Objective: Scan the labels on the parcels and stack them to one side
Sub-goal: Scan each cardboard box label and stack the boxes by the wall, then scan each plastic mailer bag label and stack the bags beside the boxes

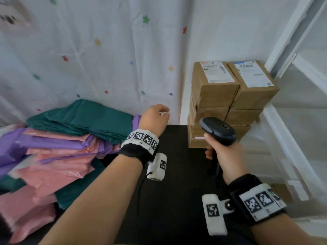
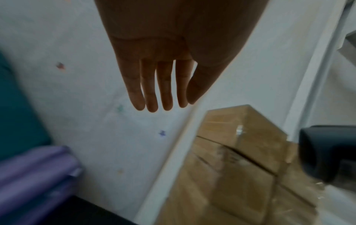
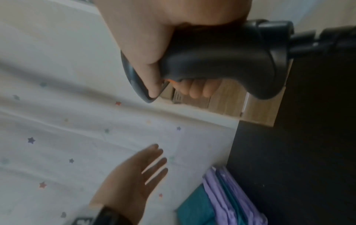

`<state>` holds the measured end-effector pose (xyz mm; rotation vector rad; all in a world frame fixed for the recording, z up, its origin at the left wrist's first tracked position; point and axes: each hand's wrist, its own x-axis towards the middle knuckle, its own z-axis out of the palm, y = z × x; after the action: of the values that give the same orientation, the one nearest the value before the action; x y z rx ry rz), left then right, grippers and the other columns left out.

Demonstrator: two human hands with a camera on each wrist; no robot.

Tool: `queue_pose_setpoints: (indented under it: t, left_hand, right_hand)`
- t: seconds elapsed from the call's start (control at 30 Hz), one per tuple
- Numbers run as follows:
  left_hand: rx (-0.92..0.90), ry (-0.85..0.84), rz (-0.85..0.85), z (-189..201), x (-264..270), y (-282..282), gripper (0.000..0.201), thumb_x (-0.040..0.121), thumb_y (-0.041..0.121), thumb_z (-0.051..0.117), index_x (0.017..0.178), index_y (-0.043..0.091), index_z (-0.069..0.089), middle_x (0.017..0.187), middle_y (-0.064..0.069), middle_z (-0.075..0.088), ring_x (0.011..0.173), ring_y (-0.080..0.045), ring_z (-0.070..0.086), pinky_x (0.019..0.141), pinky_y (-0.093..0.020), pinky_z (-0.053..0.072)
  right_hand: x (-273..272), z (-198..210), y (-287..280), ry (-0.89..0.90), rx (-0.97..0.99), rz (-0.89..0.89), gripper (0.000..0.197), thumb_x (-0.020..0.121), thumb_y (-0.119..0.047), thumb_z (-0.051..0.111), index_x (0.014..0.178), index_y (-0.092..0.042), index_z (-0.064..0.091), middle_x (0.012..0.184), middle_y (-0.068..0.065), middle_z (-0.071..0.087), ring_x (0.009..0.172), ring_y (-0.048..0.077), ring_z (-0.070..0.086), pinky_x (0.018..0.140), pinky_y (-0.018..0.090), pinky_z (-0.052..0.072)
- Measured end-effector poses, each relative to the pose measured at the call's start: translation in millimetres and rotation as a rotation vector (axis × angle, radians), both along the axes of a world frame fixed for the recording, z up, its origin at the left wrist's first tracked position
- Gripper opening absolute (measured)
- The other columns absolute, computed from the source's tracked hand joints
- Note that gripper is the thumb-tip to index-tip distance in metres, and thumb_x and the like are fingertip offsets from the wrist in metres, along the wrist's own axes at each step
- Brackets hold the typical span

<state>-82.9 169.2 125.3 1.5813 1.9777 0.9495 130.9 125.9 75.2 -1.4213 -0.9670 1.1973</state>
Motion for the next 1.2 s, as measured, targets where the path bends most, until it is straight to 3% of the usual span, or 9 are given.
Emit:
queue_pose_setpoints:
  t: [0.13,0.23,0.33,0.5,0.6,0.77,0.93,1.2]
  left_hand:
    - [-0.087,0.262,0.062,-17,-82,-16,0.026,0.09,0.017,0.051,0.109,0.017,0.068,0.116,-0.008,0.064,0.105,-0.027,0.059,0.083,-0.028,0.041]
    - [-0.138,0.427,0.091,-28,-140,-18,0.032,0.088,0.009,0.051,0.116,0.014,0.066,0.121,-0.011,0.061,0.11,-0.03,0.056,0.089,-0.034,0.044]
    - [-0.195,0.571,0.061,-37,-186,-17,0.037,0.085,0.001,0.049,0.116,0.013,0.064,0.118,-0.012,0.06,0.112,-0.03,0.052,0.089,-0.038,0.044]
    - [-0.293,0.82,-0.025,-48,-231,-13,0.031,0.081,0.0,0.05,0.107,0.006,0.065,0.111,-0.013,0.061,0.108,-0.033,0.054,0.09,-0.04,0.047]
    - [-0.313,0.926,-0.083,-54,-246,-10,0.029,0.08,0.002,0.052,0.104,0.009,0.067,0.107,-0.011,0.063,0.106,-0.031,0.054,0.088,-0.038,0.045]
    - [-0.256,0.896,-0.103,-50,-253,-2,0.026,0.081,0.004,0.055,0.102,0.009,0.069,0.102,-0.011,0.065,0.102,-0.031,0.056,0.084,-0.037,0.044]
    - [-0.082,0.779,-0.021,-28,-247,0,0.019,0.077,0.0,0.056,0.092,0.005,0.068,0.096,-0.017,0.066,0.094,-0.036,0.059,0.078,-0.039,0.043]
    - [-0.354,0.535,0.012,-13,-243,-2,0.017,0.085,0.007,0.057,0.094,0.005,0.072,0.102,-0.015,0.069,0.097,-0.033,0.063,0.084,-0.038,0.052]
  right_hand:
    - [-54,-3,-3,-0.005,-0.037,0.038,0.021,0.079,-0.036,0.08,0.093,-0.025,0.07,0.067,-0.009,0.073,0.062,0.004,0.07,0.052,0.017,0.051]
    - [-102,-4,-6,-0.003,-0.055,0.073,0.02,0.078,-0.032,0.081,0.091,-0.021,0.07,0.063,-0.008,0.072,0.058,0.004,0.068,0.05,0.016,0.051]
    - [-143,-7,-13,-0.013,-0.064,0.113,0.022,0.079,-0.03,0.081,0.097,-0.022,0.071,0.07,-0.003,0.072,0.062,0.006,0.068,0.055,0.021,0.052]
    - [-181,-14,-21,-0.014,-0.084,0.072,0.023,0.079,-0.027,0.081,0.098,-0.022,0.069,0.068,-0.003,0.071,0.063,0.007,0.068,0.057,0.022,0.053]
    - [-192,-17,-26,-0.023,-0.109,0.017,0.025,0.08,-0.027,0.081,0.101,-0.02,0.069,0.077,0.0,0.072,0.071,0.012,0.068,0.063,0.027,0.054]
    - [-199,-16,-30,-0.038,-0.135,-0.059,0.025,0.081,-0.026,0.079,0.103,-0.021,0.068,0.084,0.002,0.072,0.077,0.015,0.069,0.065,0.028,0.054]
    - [-197,-12,-30,-0.039,-0.099,-0.068,0.02,0.079,-0.026,0.081,0.093,-0.025,0.068,0.07,-0.003,0.072,0.059,0.005,0.068,0.052,0.018,0.052]
    - [-178,-7,-24,-0.014,-0.054,-0.013,0.019,0.08,-0.026,0.08,0.095,-0.026,0.068,0.076,0.0,0.072,0.068,0.011,0.069,0.061,0.026,0.054]
